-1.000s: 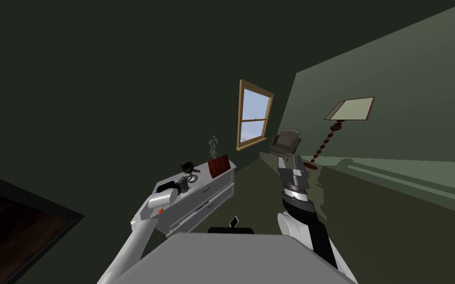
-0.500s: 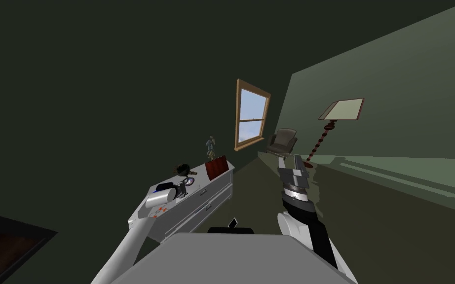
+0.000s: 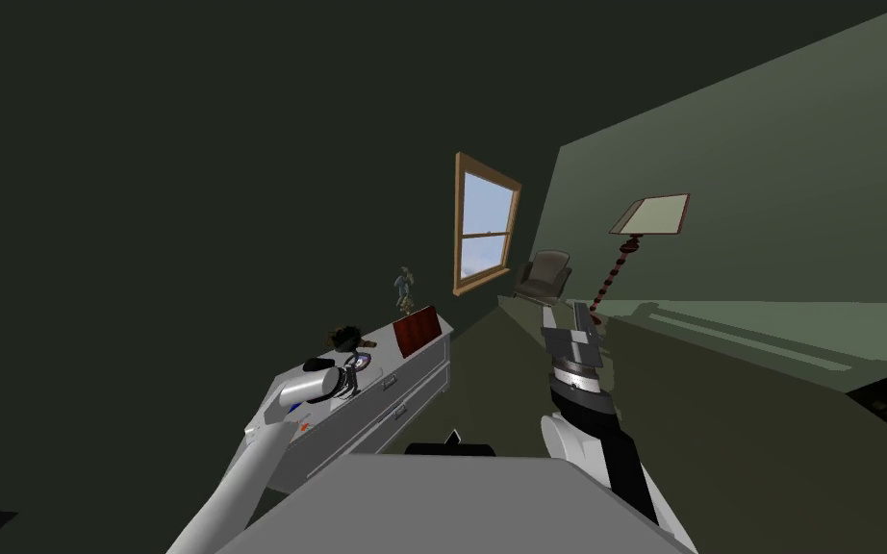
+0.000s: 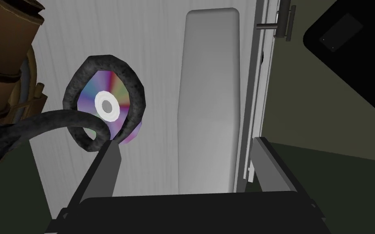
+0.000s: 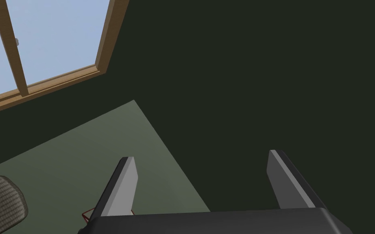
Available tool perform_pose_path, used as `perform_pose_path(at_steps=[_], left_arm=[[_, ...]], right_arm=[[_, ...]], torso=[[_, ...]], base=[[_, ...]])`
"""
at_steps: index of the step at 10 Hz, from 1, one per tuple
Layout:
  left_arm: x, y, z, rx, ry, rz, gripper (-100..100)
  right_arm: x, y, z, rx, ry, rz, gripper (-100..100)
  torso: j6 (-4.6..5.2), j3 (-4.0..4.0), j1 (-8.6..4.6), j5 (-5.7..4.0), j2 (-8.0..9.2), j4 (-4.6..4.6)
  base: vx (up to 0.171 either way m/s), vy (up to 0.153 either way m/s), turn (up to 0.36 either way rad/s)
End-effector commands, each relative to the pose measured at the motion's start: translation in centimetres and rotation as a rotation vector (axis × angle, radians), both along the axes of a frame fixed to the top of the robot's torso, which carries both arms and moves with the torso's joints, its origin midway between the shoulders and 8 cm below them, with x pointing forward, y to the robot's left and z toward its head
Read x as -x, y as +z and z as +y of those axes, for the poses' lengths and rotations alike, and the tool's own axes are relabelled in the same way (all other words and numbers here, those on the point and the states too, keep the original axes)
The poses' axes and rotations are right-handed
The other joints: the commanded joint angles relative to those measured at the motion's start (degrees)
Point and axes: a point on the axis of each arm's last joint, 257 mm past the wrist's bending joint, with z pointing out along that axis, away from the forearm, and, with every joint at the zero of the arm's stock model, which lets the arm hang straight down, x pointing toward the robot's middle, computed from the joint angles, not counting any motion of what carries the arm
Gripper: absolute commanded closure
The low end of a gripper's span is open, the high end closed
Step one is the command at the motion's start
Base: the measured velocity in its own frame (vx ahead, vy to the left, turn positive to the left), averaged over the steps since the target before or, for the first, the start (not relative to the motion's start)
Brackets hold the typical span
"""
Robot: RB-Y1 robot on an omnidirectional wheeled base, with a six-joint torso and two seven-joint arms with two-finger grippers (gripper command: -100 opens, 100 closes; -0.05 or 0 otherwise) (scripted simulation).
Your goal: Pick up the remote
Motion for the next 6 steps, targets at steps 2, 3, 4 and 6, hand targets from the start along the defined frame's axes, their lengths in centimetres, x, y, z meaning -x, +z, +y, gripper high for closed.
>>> perform_pose_path(at_steps=[2,3,4,6], left_arm=[[2.0,-1.2,0.4,0.026,0.020,0.087,-100],[2.2,-1.3,0.3,0.028,0.020,0.094,-100],[3.5,-1.9,0.8,0.043,0.037,0.146,-100],[5.0,-2.5,1.2,0.061,0.054,0.209,-100]], right_arm=[[0.0,0.0,0.0,0.000,0.000,0.000,0],[0.0,0.0,0.0,0.000,0.000,0.000,0],[0.0,0.0,0.0,0.000,0.000,0.000,0],[0.0,0.0,0.0,0.000,0.000,0.000,0]], torso=[[0.02,0.00,-0.01,0.00,-0.01,0.00],[-0.01,0.02,0.01,0.00,0.03,0.01],[-0.01,0.06,0.04,0.01,0.10,0.02],[-0.01,0.03,0.02,0.01,0.05,0.01]], base=[[0.047,-0.010,-0.080],[0.018,0.002,0.017],[0.042,-0.001,-0.096],[0.048,-0.008,-0.064]])
